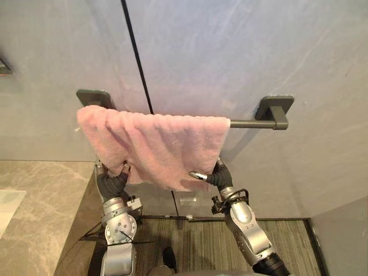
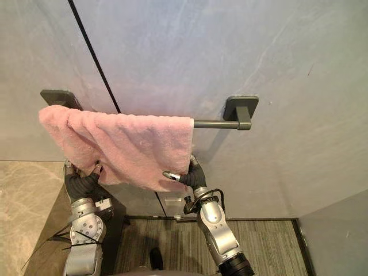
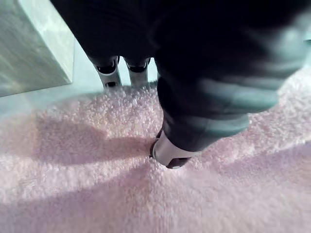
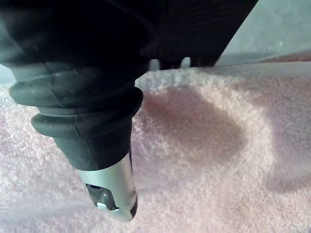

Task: Organize washtable

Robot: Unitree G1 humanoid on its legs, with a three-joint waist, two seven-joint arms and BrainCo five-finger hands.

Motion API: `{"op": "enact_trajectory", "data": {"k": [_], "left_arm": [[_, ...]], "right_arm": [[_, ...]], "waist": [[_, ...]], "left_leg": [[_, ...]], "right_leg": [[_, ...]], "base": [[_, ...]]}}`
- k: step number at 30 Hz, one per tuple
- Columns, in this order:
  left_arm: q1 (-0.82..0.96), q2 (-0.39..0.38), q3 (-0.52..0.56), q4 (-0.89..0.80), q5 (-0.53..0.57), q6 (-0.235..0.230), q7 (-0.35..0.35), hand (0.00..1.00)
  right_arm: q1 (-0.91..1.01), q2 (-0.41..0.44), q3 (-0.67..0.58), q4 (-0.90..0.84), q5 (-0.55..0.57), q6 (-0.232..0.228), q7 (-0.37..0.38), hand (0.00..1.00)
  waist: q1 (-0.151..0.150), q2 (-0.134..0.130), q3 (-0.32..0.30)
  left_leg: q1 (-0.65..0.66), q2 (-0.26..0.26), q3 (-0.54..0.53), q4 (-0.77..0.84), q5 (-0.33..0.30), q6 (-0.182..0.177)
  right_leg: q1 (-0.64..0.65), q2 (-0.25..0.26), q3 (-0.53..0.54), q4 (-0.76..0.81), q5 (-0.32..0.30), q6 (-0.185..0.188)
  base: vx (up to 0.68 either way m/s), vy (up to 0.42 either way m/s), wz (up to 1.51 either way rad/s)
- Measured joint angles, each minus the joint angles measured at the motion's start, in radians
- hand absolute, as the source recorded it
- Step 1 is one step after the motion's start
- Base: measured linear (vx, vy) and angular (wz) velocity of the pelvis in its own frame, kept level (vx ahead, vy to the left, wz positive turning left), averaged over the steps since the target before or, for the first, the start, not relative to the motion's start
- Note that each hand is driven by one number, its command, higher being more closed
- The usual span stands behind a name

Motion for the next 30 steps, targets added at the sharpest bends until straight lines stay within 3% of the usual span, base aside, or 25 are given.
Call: {"op": "enact_trajectory", "data": {"k": [6, 30], "left_arm": [[-0.014, -0.001, -0.008, 0.0, -0.003, 0.002, -0.014, 1.0], [-0.102, -0.002, -0.07, 0.051, -0.034, 0.002, -0.058, 1.0]], "right_arm": [[-0.008, 0.0, -0.002, 0.0, 0.001, 0.0, 0.008, 1.0], [-0.027, 0.032, -0.175, 0.041, -0.043, 0.0, 0.007, 1.0]], "waist": [[-0.001, 0.014, -0.017], [-0.015, 0.017, -0.029]], "left_leg": [[0.007, 0.003, 0.004, 0.0, 0.002, -0.002], [0.02, 0.005, 0.007, -0.003, 0.008, -0.002]], "right_leg": [[0.0, 0.002, 0.013, 0.0, 0.003, -0.001], [0.008, 0.005, 0.025, -0.007, 0.017, 0.0]], "base": [[0.0, 0.006, -0.05], [0.0, 0.0, -0.01]]}}
